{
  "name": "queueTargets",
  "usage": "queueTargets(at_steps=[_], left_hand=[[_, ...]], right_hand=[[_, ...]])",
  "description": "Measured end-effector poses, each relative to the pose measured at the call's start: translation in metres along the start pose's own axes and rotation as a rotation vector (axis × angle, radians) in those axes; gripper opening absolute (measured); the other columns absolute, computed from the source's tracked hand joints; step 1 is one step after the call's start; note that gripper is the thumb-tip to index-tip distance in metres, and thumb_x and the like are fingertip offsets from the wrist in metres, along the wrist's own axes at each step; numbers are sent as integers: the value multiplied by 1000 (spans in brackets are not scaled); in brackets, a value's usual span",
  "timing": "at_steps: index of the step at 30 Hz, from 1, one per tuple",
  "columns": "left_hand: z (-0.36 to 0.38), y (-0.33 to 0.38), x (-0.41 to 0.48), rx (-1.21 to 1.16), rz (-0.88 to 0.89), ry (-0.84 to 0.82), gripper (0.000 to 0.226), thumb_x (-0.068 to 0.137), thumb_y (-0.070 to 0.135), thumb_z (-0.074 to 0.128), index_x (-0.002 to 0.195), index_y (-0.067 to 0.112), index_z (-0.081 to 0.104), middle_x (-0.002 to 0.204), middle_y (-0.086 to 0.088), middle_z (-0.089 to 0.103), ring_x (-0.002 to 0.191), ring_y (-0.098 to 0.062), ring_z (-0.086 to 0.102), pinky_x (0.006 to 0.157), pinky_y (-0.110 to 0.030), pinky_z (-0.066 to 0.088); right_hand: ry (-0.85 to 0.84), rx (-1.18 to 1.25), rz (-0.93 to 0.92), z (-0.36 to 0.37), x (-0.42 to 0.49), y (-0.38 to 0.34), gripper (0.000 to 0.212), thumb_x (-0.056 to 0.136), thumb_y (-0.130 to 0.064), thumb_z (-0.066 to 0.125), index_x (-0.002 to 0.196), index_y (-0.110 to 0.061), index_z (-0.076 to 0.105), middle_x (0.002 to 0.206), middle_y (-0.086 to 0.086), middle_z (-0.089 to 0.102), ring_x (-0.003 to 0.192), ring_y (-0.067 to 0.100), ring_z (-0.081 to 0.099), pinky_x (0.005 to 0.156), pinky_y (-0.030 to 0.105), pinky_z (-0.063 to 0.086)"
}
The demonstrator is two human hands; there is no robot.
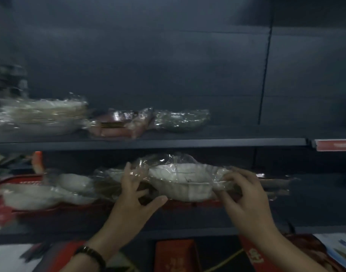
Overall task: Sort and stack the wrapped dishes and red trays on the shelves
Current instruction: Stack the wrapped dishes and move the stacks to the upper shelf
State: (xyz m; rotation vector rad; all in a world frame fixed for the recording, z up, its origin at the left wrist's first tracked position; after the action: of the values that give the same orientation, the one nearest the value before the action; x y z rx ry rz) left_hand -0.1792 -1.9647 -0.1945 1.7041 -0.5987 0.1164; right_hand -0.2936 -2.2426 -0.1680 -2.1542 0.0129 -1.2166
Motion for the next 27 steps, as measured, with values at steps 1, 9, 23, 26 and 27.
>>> queueTargets(at_steps=[1, 9, 23, 26, 27], left_hand=[[-20, 6, -9, -25, -2, 75, 138, 59, 61, 93, 157, 62, -4, 153, 33, 47, 126, -8, 66, 109, -40, 53], [-137, 86, -60, 378, 196, 284, 69, 83, 53, 85, 144, 46, 53, 146, 24, 57, 137, 0, 54, 110, -30, 50], [-311, 171, -70, 551, 257, 658, 53, 71, 76, 79, 103, 35, 69, 122, 6, 71, 103, -12, 76, 87, -48, 64], [-340, 176, -44, 579, 267, 686, 47, 74, 74, 80, 98, 35, 69, 122, 4, 69, 99, -16, 76, 83, -45, 65], [-348, 178, -34, 593, 272, 692, 44, 74, 72, 81, 95, 36, 68, 121, 3, 67, 97, -17, 75, 79, -42, 65]], right_hand=[[-11, 47, -3, 6, 2, -15, 27, 82, -21, 89, 96, -36, 71, 122, -8, 56, 112, -9, 56, 89, 4, 44], [-117, 301, -139, 53, 19, -130, 16, 83, -30, 84, 95, -31, 73, 109, -11, 64, 102, 0, 64, 83, 8, 47], [-243, 507, -263, 138, 108, -283, 9, 92, -43, 76, 97, -37, 71, 115, -5, 58, 93, 2, 68, 75, 16, 57], [-199, 493, -272, 171, 140, -303, 10, 93, -43, 76, 101, -38, 71, 114, -4, 53, 91, 5, 68, 69, 7, 52], [-194, 504, -277, 183, 151, -309, 10, 94, -40, 76, 102, -37, 71, 116, -1, 52, 92, 8, 69, 69, 8, 53]])
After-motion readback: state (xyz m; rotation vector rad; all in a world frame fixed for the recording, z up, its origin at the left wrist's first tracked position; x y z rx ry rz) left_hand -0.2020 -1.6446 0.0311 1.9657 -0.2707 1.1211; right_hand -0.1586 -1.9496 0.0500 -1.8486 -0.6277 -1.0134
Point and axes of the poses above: each hand's wrist, its own x-axis towards the middle knuckle, its own z-axis out of the palm, y = z × x, the point moved 7 cm from there along x, towards the middle knuckle
